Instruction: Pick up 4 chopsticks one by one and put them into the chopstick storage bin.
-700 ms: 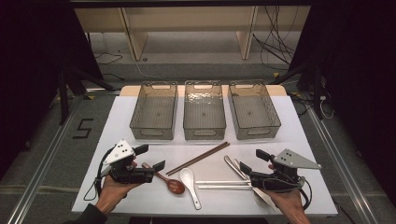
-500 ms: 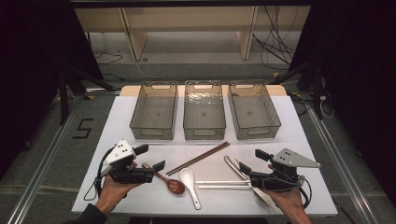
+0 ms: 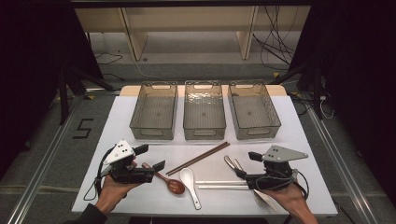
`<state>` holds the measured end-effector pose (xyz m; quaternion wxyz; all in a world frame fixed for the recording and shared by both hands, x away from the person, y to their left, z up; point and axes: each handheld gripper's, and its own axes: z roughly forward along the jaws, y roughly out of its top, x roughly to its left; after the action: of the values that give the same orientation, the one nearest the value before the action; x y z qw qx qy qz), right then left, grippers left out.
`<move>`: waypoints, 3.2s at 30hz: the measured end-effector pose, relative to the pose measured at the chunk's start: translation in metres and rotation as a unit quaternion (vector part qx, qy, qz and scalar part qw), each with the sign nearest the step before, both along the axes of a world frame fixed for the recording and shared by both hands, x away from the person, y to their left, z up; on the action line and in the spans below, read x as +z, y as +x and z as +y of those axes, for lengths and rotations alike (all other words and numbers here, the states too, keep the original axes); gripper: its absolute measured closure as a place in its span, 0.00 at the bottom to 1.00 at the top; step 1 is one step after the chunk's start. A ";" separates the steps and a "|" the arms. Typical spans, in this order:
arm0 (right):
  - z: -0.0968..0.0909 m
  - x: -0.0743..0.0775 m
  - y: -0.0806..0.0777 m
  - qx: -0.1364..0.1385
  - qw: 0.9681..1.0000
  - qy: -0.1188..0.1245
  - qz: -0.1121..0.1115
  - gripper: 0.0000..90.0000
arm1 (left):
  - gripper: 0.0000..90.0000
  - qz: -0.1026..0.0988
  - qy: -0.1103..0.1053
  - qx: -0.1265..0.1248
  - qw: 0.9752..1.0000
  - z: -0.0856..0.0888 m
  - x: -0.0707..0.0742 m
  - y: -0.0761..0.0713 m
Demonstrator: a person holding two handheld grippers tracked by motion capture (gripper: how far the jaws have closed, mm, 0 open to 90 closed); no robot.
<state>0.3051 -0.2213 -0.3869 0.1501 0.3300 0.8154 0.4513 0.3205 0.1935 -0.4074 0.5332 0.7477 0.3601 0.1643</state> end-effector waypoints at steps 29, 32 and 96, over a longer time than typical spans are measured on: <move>0.036 -0.044 0.019 0.150 0.950 -0.259 0.091 0.62 | 0.14 0.001 0.010 -0.003 1.000 0.000 -0.001 0.002; 0.038 -0.047 0.019 0.152 0.946 -0.270 0.096 0.63 | 0.14 0.002 0.011 -0.003 1.000 0.000 -0.001 0.002; 0.057 -0.030 0.019 0.244 0.913 -0.325 0.027 0.95 | 0.15 0.045 0.115 -0.109 0.986 -0.049 0.008 0.014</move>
<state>0.3240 -0.1642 -0.4167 0.1120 0.0661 0.9760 0.1749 0.3343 0.1449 -0.3990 0.4422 0.8451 0.2787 0.1119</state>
